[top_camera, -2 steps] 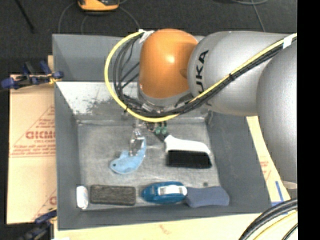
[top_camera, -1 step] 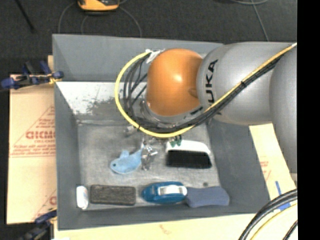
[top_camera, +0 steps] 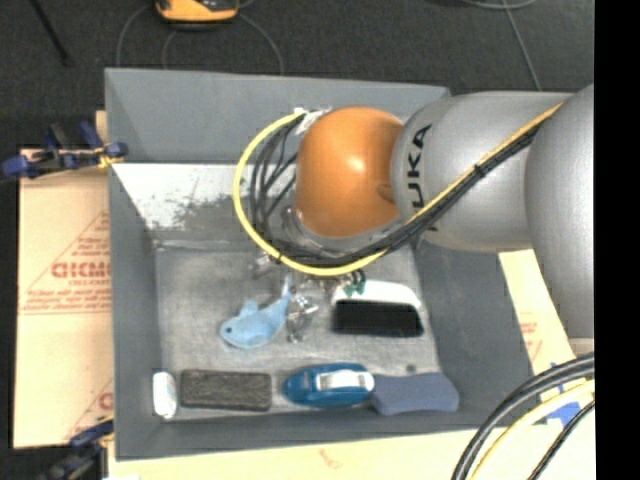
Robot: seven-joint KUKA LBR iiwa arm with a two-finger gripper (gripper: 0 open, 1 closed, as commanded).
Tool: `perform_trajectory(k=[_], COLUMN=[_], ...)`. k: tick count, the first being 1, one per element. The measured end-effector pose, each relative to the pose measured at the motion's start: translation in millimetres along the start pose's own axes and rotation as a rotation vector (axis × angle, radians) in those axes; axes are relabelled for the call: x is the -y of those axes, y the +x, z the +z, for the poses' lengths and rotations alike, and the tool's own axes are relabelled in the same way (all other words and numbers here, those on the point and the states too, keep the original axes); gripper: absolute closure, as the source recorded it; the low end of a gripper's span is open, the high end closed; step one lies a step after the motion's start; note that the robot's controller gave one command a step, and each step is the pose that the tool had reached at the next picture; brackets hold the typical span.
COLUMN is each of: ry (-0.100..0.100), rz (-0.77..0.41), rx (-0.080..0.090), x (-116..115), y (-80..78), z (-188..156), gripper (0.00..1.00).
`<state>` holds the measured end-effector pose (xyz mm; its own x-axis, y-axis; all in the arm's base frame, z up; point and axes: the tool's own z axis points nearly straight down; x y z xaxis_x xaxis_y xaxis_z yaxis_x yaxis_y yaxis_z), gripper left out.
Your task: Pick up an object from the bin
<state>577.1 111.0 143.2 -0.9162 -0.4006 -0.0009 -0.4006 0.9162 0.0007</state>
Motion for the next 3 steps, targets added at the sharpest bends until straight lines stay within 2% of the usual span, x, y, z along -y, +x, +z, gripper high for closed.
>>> perform_trajectory(k=[1, 2, 3], ry=[0.005, 0.002, 0.002], rz=[-0.098, -0.202, -0.201], rx=[0.011, 0.009, 0.009], x=[-3.3, 3.3, 3.3], y=[-4.5, -17.3, -17.3], z=[35.9, 68.5, 68.5], gripper=[0.0, 1.0, 1.0])
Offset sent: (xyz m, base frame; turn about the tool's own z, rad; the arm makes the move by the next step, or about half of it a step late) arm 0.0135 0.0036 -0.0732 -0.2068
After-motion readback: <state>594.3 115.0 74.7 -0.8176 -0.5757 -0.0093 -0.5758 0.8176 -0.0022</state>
